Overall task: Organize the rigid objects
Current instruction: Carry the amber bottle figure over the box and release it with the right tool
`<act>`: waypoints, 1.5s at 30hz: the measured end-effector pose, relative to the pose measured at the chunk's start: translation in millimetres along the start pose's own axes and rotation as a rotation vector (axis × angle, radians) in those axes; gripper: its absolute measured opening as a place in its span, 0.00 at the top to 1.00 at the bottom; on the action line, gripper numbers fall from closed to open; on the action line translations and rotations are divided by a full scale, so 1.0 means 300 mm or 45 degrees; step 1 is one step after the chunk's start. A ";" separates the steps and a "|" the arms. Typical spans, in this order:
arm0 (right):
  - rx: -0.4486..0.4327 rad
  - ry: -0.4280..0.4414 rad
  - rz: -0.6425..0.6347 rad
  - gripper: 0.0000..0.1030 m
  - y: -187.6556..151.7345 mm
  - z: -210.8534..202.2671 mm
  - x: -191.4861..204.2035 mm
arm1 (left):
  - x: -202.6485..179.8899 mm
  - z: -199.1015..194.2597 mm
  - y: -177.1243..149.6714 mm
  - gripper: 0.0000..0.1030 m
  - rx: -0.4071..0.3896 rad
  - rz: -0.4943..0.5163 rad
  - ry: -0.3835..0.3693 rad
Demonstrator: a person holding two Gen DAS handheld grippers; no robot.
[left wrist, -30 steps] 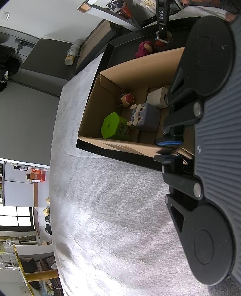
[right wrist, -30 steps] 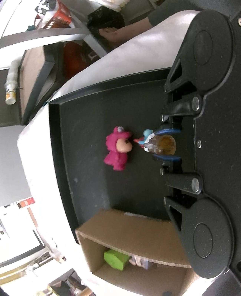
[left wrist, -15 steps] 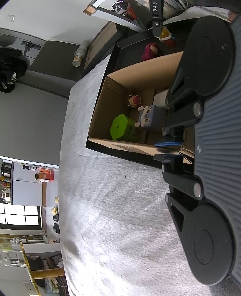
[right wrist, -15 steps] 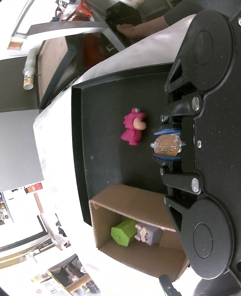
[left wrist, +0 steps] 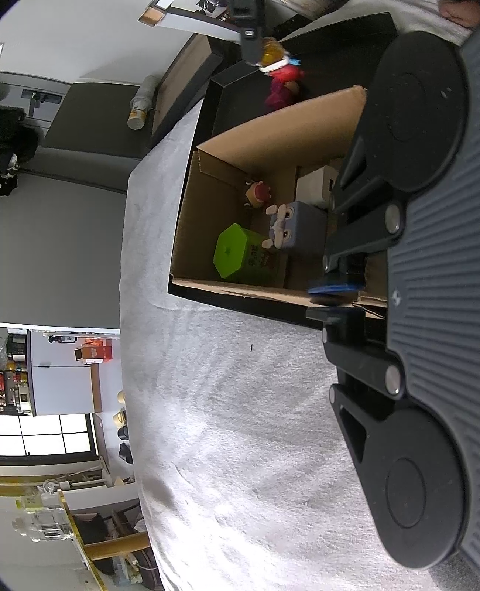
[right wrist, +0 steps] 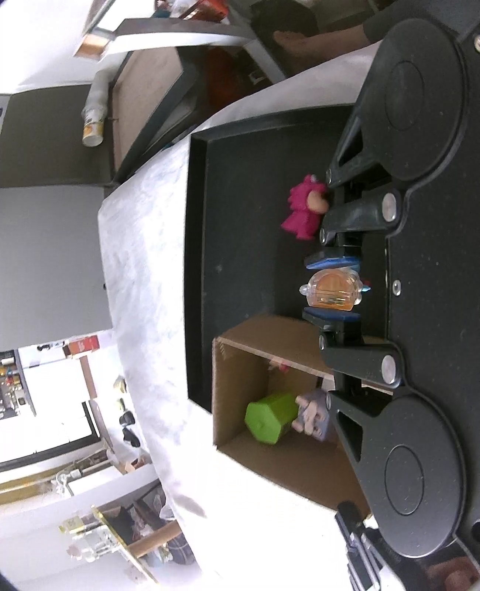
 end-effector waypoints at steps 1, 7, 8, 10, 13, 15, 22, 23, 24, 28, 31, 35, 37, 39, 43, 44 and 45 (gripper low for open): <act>-0.007 0.006 -0.007 0.79 0.009 -0.003 0.011 | 0.001 0.001 0.000 0.94 0.002 -0.002 -0.001; -0.040 0.045 -0.056 0.79 0.057 -0.017 0.081 | 0.007 0.001 -0.002 0.94 0.002 -0.010 -0.009; -0.044 0.050 -0.064 0.79 0.064 -0.018 0.092 | 0.007 0.000 -0.002 0.94 0.002 -0.010 -0.010; -0.058 0.066 -0.086 0.79 0.078 -0.019 0.115 | 0.006 0.001 -0.001 0.94 0.001 -0.007 -0.009; -0.069 0.085 -0.111 0.79 0.097 -0.016 0.147 | 0.009 0.001 0.000 0.94 0.001 -0.012 -0.014; -0.066 0.096 -0.122 0.79 0.108 -0.007 0.168 | 0.014 0.002 0.000 0.94 0.003 -0.025 -0.024; -0.034 0.141 -0.145 0.78 0.124 0.046 0.225 | 0.022 -0.001 0.001 0.94 0.003 -0.045 -0.043; -0.030 0.140 -0.149 0.78 0.124 0.053 0.232 | 0.022 -0.002 0.000 0.94 0.003 -0.045 -0.045; -0.027 0.141 -0.150 0.78 0.126 0.059 0.238 | 0.023 -0.002 0.000 0.94 0.003 -0.046 -0.046; -0.001 0.149 -0.155 0.78 0.126 0.090 0.259 | 0.029 -0.002 -0.001 0.94 0.005 -0.061 -0.055; 0.017 0.135 -0.174 0.78 0.121 0.114 0.271 | 0.032 -0.001 0.001 0.94 0.002 -0.073 -0.060; 0.045 0.096 -0.178 0.77 0.115 0.152 0.271 | 0.034 -0.002 0.001 0.94 0.000 -0.077 -0.067; 0.031 0.082 -0.172 0.71 0.116 0.148 0.264 | 0.035 -0.001 0.002 0.94 0.002 -0.080 -0.077; 0.025 0.090 -0.147 0.68 0.119 0.136 0.251 | 0.037 0.000 0.001 0.94 0.001 -0.081 -0.073; 0.019 0.089 -0.133 0.67 0.114 0.115 0.230 | 0.043 0.003 0.001 0.94 0.002 -0.102 -0.078; 0.020 0.090 -0.127 0.67 0.110 0.108 0.221 | 0.043 0.003 0.001 0.94 0.002 -0.103 -0.080; 0.022 0.094 -0.120 0.67 0.108 0.102 0.214 | 0.042 0.002 0.001 0.94 0.000 -0.101 -0.081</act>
Point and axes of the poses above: each gripper's, at about its wrist camera, not at the fingertips, and z roughly the way its jaws point, x to its left, y to its top, the point moved 3 cm from there along z, roughly the way its jaws point, and after that the axes turned 3 degrees about -z, right-handed, at the moved point
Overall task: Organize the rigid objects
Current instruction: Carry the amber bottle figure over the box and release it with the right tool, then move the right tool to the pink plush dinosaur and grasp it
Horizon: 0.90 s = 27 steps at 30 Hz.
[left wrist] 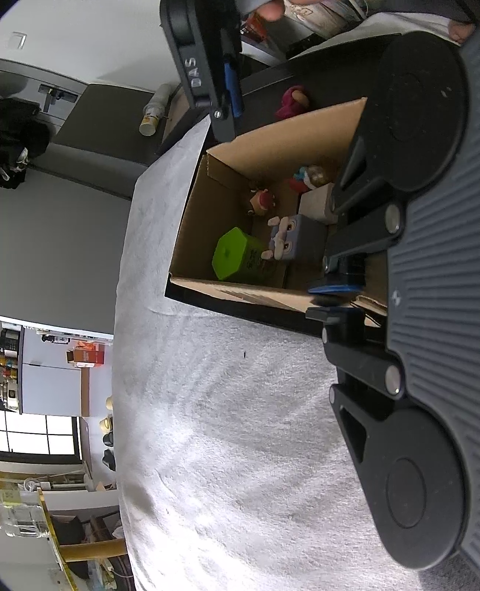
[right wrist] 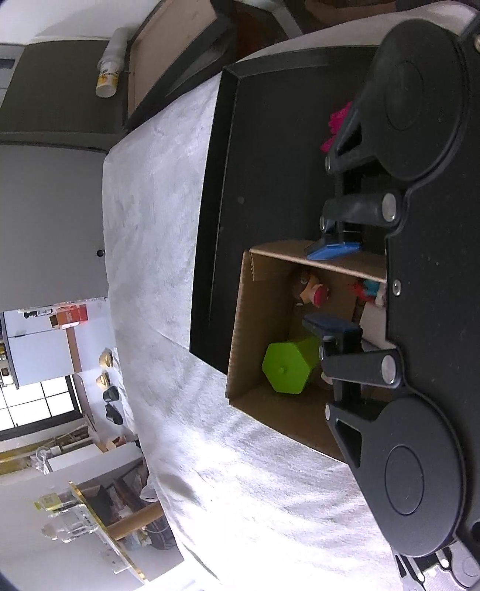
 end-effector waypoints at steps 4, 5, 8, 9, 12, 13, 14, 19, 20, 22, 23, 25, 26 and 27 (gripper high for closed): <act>-0.010 0.005 0.031 0.63 -0.017 -0.037 -0.035 | -0.001 0.002 -0.002 0.94 -0.001 0.003 0.003; -0.012 0.004 0.038 0.63 -0.023 -0.047 -0.045 | -0.003 0.002 -0.003 0.94 -0.002 0.002 0.003; -0.010 0.006 0.048 0.61 -0.036 -0.069 -0.070 | -0.001 0.004 -0.003 0.94 -0.003 0.003 0.008; -0.009 0.006 0.052 0.58 -0.042 -0.075 -0.079 | -0.001 0.004 -0.003 0.94 -0.003 0.004 0.009; -0.002 0.003 0.049 0.56 -0.059 -0.084 -0.099 | -0.005 0.005 -0.001 0.94 -0.004 0.007 0.015; 0.001 0.004 0.051 0.56 -0.066 -0.086 -0.107 | -0.005 0.004 -0.002 0.94 -0.005 0.010 0.018; 0.003 0.004 0.057 0.56 -0.073 -0.087 -0.116 | -0.006 0.004 -0.002 0.94 -0.005 0.012 0.021; 0.019 0.007 0.078 0.54 -0.108 -0.089 -0.163 | -0.012 0.003 -0.003 0.94 -0.006 0.025 0.038; 0.022 0.010 0.078 0.53 -0.115 -0.090 -0.169 | -0.014 0.002 -0.001 0.94 -0.006 0.027 0.040; 0.025 0.008 0.083 0.51 -0.126 -0.090 -0.188 | -0.016 0.002 0.000 0.94 -0.007 0.030 0.045; 0.025 0.007 0.087 0.50 -0.132 -0.090 -0.197 | -0.017 0.001 -0.001 0.94 -0.007 0.031 0.046; 0.028 0.010 0.094 0.47 -0.143 -0.093 -0.216 | -0.018 0.001 -0.002 0.94 -0.007 0.032 0.051; 0.027 0.010 0.099 0.46 -0.148 -0.094 -0.224 | -0.020 0.001 -0.003 0.94 -0.007 0.034 0.056; 0.029 0.012 0.101 0.43 -0.153 -0.095 -0.232 | -0.022 0.002 -0.002 0.94 -0.006 0.037 0.061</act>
Point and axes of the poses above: each gripper's, at about its wrist camera, not at the fingertips, and z roughly the way its jaws point, x to its left, y to its top, the point moved 3 cm from there along z, roughly the way its jaws point, and after that the axes turned 3 degrees about -z, right-handed, at the moved point
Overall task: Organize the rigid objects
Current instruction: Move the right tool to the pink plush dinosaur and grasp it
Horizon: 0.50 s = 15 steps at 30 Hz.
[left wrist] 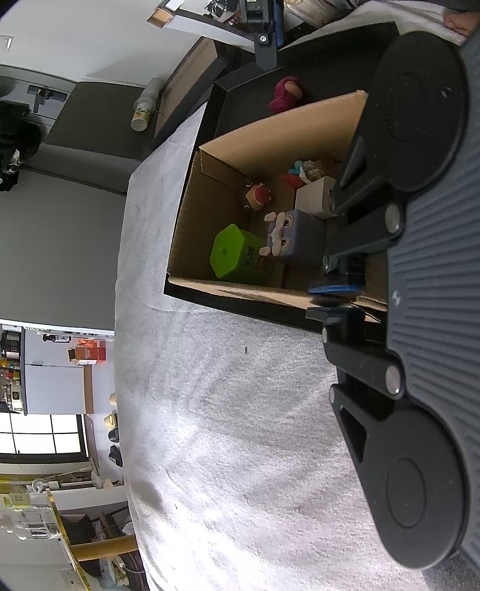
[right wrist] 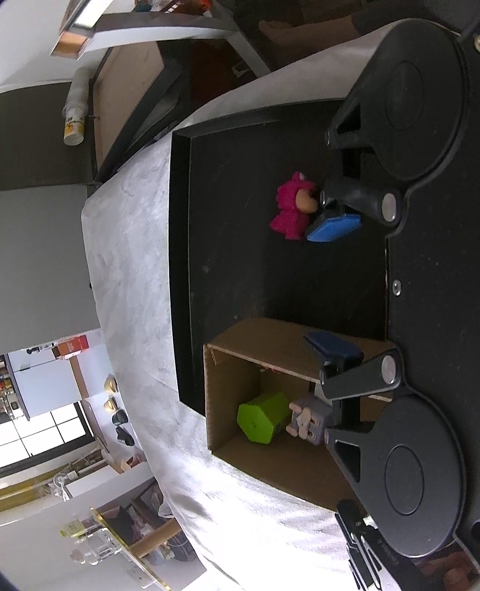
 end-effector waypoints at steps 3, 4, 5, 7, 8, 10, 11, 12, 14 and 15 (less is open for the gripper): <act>0.002 0.001 0.008 0.36 -0.012 -0.003 -0.026 | -0.006 0.002 0.002 0.94 0.001 0.009 0.013; 0.002 0.000 0.008 0.33 -0.016 -0.004 -0.034 | -0.008 0.002 0.003 0.94 0.001 0.011 0.017; 0.002 -0.002 0.012 0.32 -0.019 -0.003 -0.043 | -0.009 0.003 0.003 0.94 0.001 0.013 0.020; 0.002 -0.002 0.022 0.27 -0.025 -0.003 -0.062 | -0.010 0.002 0.003 0.94 -0.001 0.016 0.024; 0.004 0.000 0.025 0.26 -0.028 -0.001 -0.071 | -0.010 0.001 0.002 0.94 -0.001 0.016 0.024; 0.006 -0.004 0.033 0.22 -0.035 0.005 -0.089 | -0.010 0.000 0.002 0.94 -0.002 0.015 0.022; 0.008 -0.007 0.039 0.21 -0.039 0.009 -0.098 | -0.010 0.000 -0.001 0.94 -0.003 0.013 0.022; 0.011 -0.008 0.044 0.19 -0.044 0.014 -0.106 | -0.011 0.000 0.000 0.94 -0.003 0.012 0.021; 0.023 -0.018 0.056 0.16 -0.051 0.029 -0.123 | -0.010 0.000 0.000 0.94 -0.004 0.012 0.022; 0.031 -0.024 0.065 0.14 -0.054 0.039 -0.132 | -0.010 0.000 0.000 0.94 -0.004 0.011 0.022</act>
Point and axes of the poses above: each gripper's, at about its wrist camera, not at the fingertips, and z roughly the way its jaws point, x to its left, y to its top, the point moved 3 cm from there along z, roughly the way its jaws point, and after that the axes turned 3 degrees about -z, right-handed, at the moved point
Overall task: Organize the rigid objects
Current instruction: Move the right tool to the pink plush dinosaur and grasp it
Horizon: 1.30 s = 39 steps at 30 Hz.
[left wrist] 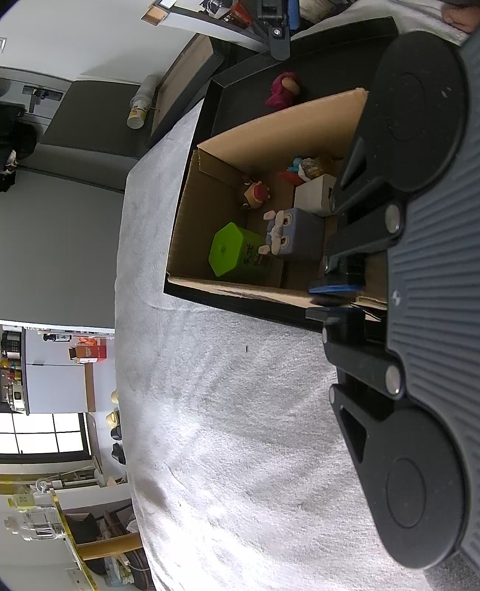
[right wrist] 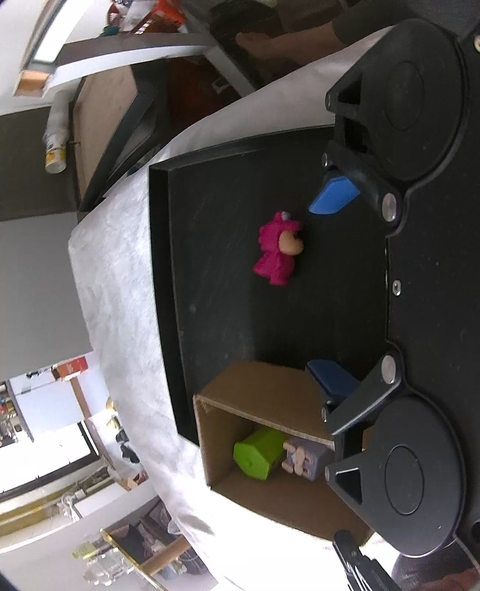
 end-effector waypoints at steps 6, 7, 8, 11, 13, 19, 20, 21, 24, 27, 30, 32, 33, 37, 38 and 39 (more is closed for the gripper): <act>0.050 -0.001 0.030 0.05 -0.012 0.050 -0.036 | 0.003 -0.003 0.000 0.94 0.001 -0.006 0.001; 0.048 -0.013 0.036 0.04 -0.012 0.057 -0.039 | 0.002 -0.003 0.000 0.94 0.001 -0.007 0.001; 0.048 -0.020 0.039 0.04 -0.012 0.066 -0.042 | 0.002 -0.002 0.001 0.94 0.001 -0.006 0.002; 0.058 -0.033 0.044 0.03 -0.012 0.099 -0.046 | 0.003 -0.003 0.000 0.94 0.000 -0.006 0.003; 0.062 -0.039 0.036 0.03 -0.014 0.123 -0.044 | 0.003 -0.003 0.001 0.94 -0.001 -0.008 0.003; 0.072 -0.060 -0.008 0.03 -0.011 0.192 -0.042 | 0.004 -0.002 0.001 0.94 -0.003 -0.002 0.014; 0.072 -0.063 -0.011 0.03 -0.010 0.199 -0.041 | 0.003 -0.002 0.000 0.94 -0.004 0.000 0.016; 0.070 -0.065 -0.017 0.03 -0.009 0.207 -0.040 | 0.001 -0.002 0.000 0.94 -0.005 0.002 0.018; 0.063 -0.074 -0.033 0.03 -0.005 0.229 -0.035 | 0.000 -0.002 0.000 0.94 -0.006 0.005 0.023; 0.056 -0.078 -0.044 0.03 0.000 0.250 -0.022 | 0.001 -0.003 0.000 0.94 -0.007 0.002 0.021; 0.054 -0.094 -0.062 0.03 0.003 0.274 -0.008 | -0.001 -0.002 0.001 0.94 -0.008 0.001 0.021; 0.046 -0.105 -0.082 0.03 0.007 0.281 0.005 | -0.003 -0.001 0.001 0.94 -0.010 -0.001 0.019; 0.039 -0.111 -0.097 0.03 0.009 0.285 0.012 | -0.004 -0.001 0.002 0.94 -0.010 -0.001 0.018; 0.047 -0.182 -0.147 0.37 0.015 0.312 0.021 | 0.001 0.001 0.004 0.94 -0.010 -0.020 0.010; 0.061 -0.192 -0.149 0.36 0.016 0.316 0.020 | 0.002 0.000 0.004 0.94 -0.011 -0.022 0.005; 0.061 -0.173 -0.132 0.38 0.017 0.311 0.015 | 0.002 -0.001 0.004 0.94 -0.012 -0.021 0.002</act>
Point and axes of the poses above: each gripper's, at about its wrist camera, not at the fingertips, and z roughly the way its jaws point, x to its left, y to its top, the point moved 3 cm from there along z, roughly the way its jaws point, and after that the axes turned 3 degrees about -z, right-handed, at the moved point
